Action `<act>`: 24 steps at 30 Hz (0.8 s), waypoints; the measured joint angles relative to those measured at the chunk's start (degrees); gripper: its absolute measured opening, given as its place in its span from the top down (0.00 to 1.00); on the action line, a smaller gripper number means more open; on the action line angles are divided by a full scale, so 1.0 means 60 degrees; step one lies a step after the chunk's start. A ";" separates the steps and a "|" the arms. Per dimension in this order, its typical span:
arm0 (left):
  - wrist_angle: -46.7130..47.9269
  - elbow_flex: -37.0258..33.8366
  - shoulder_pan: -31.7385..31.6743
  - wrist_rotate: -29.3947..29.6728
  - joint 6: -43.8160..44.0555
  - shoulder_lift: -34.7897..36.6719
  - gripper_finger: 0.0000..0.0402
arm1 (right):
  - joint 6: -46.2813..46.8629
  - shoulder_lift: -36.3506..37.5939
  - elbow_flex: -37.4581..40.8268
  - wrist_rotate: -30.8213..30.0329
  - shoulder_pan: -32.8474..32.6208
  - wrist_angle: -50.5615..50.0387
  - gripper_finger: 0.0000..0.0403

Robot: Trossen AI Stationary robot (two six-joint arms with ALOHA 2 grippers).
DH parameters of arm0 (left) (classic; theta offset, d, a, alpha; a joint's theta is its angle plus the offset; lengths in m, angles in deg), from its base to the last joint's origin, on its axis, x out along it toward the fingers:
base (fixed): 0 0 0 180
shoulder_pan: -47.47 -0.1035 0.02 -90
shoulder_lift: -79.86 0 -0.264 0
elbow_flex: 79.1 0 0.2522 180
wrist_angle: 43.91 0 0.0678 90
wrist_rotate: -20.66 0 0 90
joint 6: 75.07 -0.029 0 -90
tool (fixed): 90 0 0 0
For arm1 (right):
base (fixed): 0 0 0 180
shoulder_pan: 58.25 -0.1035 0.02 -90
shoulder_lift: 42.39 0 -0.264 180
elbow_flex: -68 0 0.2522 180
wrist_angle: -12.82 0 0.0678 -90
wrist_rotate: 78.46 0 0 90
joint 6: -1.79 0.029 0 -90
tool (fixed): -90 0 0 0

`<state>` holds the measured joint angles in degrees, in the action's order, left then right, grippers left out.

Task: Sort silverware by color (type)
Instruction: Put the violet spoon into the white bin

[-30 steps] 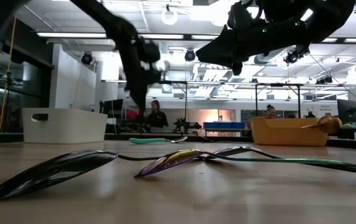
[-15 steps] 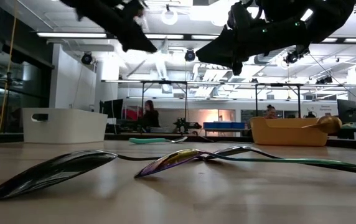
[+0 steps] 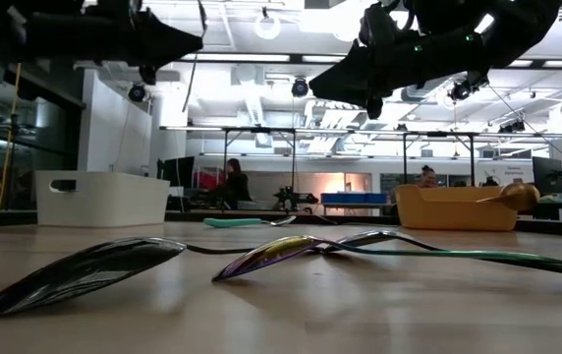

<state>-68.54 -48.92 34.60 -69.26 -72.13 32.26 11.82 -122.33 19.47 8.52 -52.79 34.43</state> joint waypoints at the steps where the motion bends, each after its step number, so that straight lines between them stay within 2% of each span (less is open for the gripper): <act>1: -0.0190 -0.0123 0.0081 0.0041 0.0004 -0.0008 1.00 | 0.0000 0.0000 0.0000 0.0000 0.0000 0.0006 0.80; 7: -0.0318 -0.0301 0.0321 0.0331 -0.0137 -0.0039 1.00 | -0.0001 0.0004 0.0000 0.0004 0.0001 0.0241 0.80; 24: -0.0376 -0.0301 0.0323 0.0349 -0.0273 -0.0035 1.00 | 0.0053 0.0002 0.0000 0.0000 0.0001 0.0357 0.80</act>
<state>-70.80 -50.72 36.53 -67.17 -73.77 32.05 12.14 -122.31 19.47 8.52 -52.78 36.58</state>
